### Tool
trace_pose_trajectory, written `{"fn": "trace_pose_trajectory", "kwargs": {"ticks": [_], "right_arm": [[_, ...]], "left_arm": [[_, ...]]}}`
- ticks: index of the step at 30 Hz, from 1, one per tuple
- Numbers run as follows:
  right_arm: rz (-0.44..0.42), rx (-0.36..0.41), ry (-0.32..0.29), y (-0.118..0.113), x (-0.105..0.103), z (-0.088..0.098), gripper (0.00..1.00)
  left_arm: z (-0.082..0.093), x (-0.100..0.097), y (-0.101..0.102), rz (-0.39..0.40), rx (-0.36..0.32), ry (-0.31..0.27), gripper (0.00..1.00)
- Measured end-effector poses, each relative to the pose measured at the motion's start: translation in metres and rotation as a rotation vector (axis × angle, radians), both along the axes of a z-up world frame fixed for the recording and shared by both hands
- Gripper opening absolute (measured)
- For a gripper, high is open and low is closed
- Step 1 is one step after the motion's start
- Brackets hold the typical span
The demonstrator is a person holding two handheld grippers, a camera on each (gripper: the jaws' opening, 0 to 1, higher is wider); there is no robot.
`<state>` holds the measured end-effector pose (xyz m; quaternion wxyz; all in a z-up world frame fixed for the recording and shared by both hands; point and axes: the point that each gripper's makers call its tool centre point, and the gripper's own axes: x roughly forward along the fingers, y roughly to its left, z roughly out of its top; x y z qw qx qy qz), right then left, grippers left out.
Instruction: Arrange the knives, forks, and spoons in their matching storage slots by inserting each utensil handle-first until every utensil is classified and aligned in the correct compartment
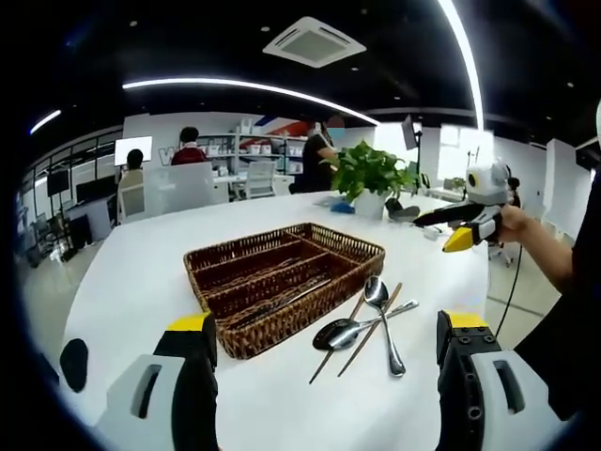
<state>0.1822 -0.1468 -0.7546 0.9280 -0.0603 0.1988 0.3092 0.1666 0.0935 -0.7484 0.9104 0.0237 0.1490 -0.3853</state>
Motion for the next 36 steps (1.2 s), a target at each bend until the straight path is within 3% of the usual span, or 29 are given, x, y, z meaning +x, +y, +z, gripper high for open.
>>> {"fn": "trace_pose_trajectory", "kwargs": {"ticks": [26, 36], "right_arm": [[0.017, -0.01, 0.018, 0.005, 0.004, -0.003, 0.99], [0.024, -0.002, 0.043, 0.006, 0.006, -0.013, 0.96]], "left_arm": [[-0.001, 0.002, 0.001, 0.037, -0.002, 0.008, 0.99], [-0.001, 0.002, 0.002, 0.052, 0.009, 0.006, 0.99]]}}
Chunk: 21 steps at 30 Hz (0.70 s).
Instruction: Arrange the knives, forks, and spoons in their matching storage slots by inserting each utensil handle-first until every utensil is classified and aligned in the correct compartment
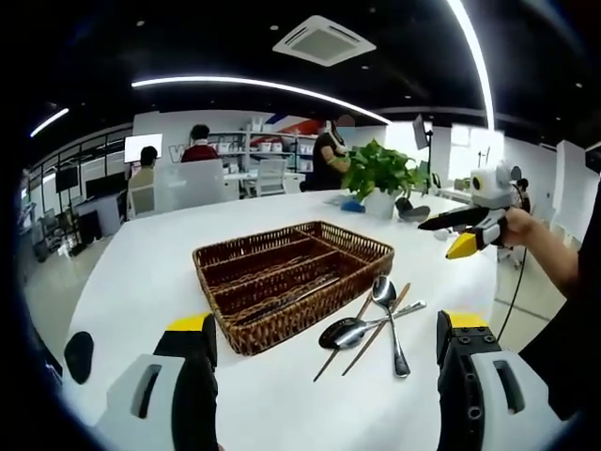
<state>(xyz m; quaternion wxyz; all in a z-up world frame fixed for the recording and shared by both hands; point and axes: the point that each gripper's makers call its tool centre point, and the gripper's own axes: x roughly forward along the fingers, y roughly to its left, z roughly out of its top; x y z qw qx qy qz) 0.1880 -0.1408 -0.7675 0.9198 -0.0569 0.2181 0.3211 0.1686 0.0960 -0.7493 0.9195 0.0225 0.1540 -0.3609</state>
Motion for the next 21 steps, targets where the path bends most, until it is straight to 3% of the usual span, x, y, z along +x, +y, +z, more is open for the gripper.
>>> {"fn": "trace_pose_trajectory", "kwargs": {"ticks": [8, 21], "right_arm": [[0.006, 0.003, 0.036, 0.001, 0.006, -0.017, 0.93], [0.085, 0.031, 0.15, 0.01, 0.017, -0.052, 0.76]], "left_arm": [[-0.001, -0.001, 0.0, 0.015, 0.005, 0.0, 0.99], [0.0, 0.0, 0.0, 0.031, 0.0, -0.015, 0.99]]}}
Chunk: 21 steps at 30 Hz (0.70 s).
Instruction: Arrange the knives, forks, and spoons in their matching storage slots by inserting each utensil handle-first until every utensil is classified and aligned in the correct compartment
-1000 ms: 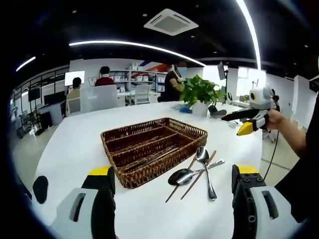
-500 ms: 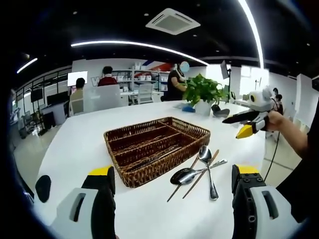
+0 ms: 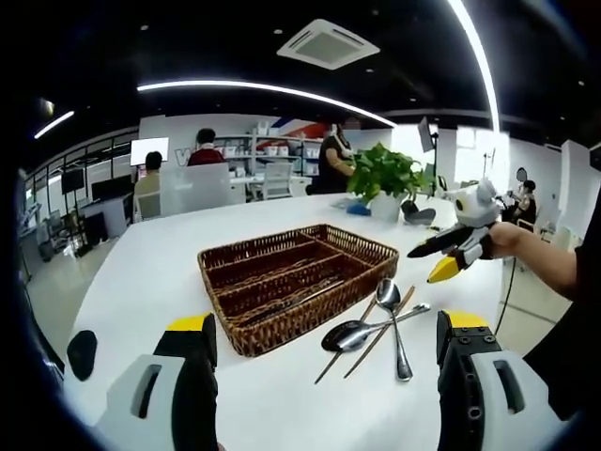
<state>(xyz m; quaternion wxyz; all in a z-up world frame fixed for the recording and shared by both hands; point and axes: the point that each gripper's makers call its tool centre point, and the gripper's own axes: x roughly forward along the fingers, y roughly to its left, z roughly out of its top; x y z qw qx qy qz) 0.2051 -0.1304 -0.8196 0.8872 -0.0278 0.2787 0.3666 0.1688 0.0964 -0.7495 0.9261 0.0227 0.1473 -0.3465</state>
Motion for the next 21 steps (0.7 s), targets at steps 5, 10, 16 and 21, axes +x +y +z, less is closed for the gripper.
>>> {"fn": "trace_pose_trajectory", "kwargs": {"ticks": [5, 10, 16, 21], "right_arm": [[0.01, 0.055, 0.04, 0.005, 0.005, -0.009, 0.67], [0.008, 0.09, 0.078, 0.01, 0.011, -0.02, 0.59], [0.012, 0.152, 0.119, 0.016, 0.019, -0.027, 0.48], [0.007, 0.193, 0.166, 0.02, 0.024, -0.036, 0.4]], "left_arm": [[-0.003, -0.001, 0.0, 0.001, 0.009, 0.008, 0.99], [-0.005, -0.003, 0.0, -0.003, 0.011, 0.013, 0.99], [-0.002, -0.004, 0.004, 0.01, 0.004, 0.003, 0.99], [-0.006, -0.005, 0.006, 0.015, 0.005, 0.012, 0.99]]}}
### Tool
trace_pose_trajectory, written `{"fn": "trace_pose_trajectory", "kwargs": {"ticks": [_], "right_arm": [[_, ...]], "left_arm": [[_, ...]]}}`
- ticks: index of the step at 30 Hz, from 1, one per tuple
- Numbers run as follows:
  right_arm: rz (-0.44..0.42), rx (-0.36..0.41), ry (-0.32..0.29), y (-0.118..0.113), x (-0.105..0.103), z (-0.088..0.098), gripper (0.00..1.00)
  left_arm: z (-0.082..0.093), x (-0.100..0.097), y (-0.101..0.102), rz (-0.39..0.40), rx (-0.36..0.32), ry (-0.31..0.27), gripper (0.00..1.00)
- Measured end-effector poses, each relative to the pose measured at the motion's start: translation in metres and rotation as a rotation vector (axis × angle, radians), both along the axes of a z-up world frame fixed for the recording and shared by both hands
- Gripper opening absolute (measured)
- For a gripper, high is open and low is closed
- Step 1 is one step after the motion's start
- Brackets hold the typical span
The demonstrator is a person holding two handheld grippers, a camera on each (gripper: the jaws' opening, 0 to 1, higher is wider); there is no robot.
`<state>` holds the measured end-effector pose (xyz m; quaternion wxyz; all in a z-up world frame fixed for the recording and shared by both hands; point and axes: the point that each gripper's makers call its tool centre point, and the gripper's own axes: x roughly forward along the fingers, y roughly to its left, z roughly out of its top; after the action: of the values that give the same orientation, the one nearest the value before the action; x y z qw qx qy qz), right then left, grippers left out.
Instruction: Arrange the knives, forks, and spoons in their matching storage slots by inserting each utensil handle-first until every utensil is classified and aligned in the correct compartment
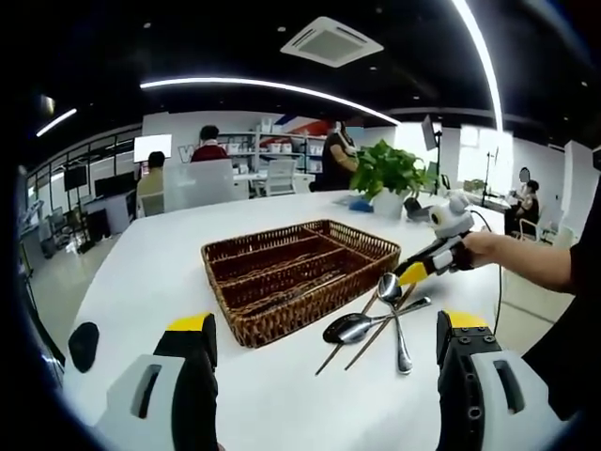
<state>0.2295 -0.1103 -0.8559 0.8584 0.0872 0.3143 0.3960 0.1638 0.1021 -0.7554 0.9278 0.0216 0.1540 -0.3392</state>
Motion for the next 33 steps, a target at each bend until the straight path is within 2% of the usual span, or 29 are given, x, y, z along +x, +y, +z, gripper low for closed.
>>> {"fn": "trace_pose_trajectory", "kwargs": {"ticks": [7, 12, 19, 25, 33], "right_arm": [[-0.009, 0.055, 0.027, 0.003, 0.003, -0.002, 0.26], [-0.021, 0.064, 0.017, -0.001, 0.005, -0.002, 0.06], [-0.019, 0.081, 0.025, -0.002, 0.004, 0.0, 0.05], [-0.017, 0.102, 0.013, -0.004, 0.002, 0.011, 0.03], [-0.032, 0.204, 0.025, -0.004, -0.003, 0.034, 0.01]], "left_arm": [[0.0, -0.001, 0.001, 0.002, -0.004, 0.003, 0.99], [0.0, 0.0, 0.003, 0.006, -0.002, 0.006, 0.99], [-0.003, 0.0, 0.002, 0.002, 0.006, 0.013, 0.99], [-0.003, -0.001, 0.0, -0.005, 0.009, 0.016, 0.99], [-0.005, -0.001, -0.006, -0.025, 0.01, 0.02, 0.98]]}}
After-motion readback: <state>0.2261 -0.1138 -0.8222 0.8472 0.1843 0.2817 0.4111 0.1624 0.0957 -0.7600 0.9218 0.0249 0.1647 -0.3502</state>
